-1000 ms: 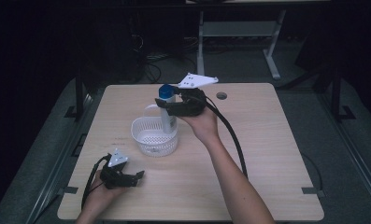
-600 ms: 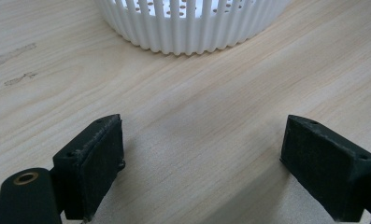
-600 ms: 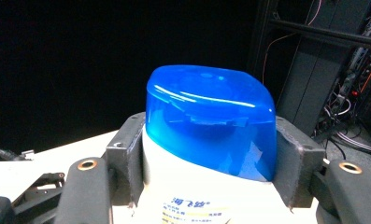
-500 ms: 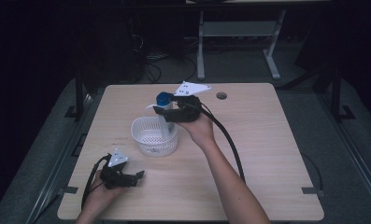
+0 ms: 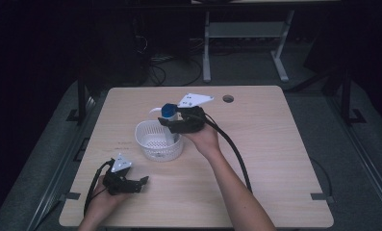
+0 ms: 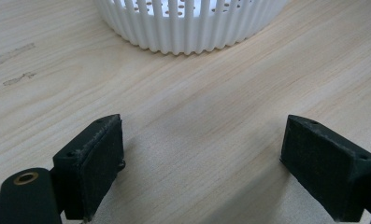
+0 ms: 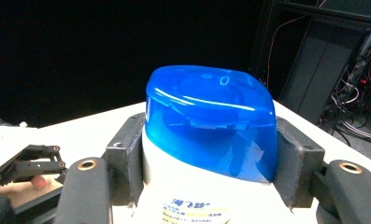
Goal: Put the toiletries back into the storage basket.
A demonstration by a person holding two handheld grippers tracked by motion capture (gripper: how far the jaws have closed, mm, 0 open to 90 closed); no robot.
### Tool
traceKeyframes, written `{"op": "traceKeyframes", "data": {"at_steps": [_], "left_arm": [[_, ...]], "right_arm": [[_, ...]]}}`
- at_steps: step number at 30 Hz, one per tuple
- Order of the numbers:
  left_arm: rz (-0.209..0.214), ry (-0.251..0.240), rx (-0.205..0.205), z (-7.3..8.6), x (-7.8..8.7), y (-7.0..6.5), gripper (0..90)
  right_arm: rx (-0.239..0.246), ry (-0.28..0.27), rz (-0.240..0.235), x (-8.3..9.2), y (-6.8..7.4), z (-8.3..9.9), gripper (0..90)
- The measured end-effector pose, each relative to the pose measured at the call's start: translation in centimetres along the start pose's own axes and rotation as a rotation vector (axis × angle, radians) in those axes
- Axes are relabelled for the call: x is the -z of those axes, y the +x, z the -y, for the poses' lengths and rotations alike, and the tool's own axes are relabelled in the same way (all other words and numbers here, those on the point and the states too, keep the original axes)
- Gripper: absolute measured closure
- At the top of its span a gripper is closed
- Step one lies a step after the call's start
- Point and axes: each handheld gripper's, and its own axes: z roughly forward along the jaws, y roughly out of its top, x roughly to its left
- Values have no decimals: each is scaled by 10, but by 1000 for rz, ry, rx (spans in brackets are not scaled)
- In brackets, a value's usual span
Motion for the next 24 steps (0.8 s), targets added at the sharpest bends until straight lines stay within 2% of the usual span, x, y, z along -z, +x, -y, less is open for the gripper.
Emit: {"op": "traceKeyframes", "data": {"at_steps": [20,24], "left_arm": [[1,-1,1,0,0,0,128],[1,-1,1,0,0,0,128]], "right_arm": [[-1,27,3,-8,5,23,362],[8,47,5,-9,6,26,361]]}}
